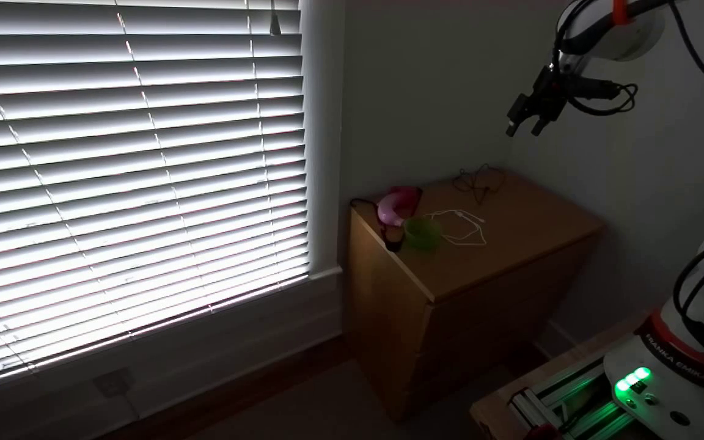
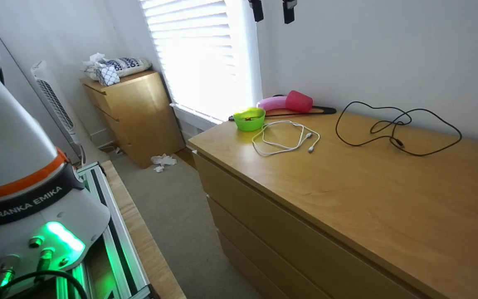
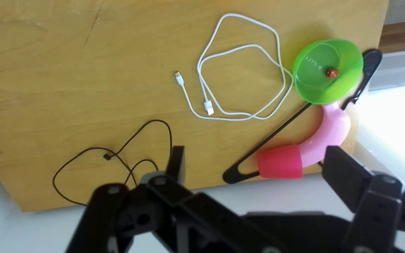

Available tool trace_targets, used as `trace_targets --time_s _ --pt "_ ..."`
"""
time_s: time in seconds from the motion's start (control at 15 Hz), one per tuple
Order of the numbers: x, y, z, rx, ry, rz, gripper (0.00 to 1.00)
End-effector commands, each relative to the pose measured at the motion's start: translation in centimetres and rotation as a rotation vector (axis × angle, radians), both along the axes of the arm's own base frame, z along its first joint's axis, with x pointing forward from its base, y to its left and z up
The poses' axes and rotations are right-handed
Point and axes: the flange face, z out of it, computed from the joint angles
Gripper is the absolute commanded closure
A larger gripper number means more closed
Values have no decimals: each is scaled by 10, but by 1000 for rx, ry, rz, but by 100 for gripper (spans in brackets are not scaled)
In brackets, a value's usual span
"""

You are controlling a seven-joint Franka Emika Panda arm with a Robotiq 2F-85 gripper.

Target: Move the black cable forward

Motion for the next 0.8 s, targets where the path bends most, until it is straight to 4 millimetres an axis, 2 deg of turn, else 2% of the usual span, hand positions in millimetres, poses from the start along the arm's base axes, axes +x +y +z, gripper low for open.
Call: trace_targets --time_s 0.0,0.2,0.73 --pt "40 -16 -24 -25 -3 -69 0" --pt "76 -30 -46 -53 -7 -84 0" --pt "186 -72 -101 -64 24 -170 0"
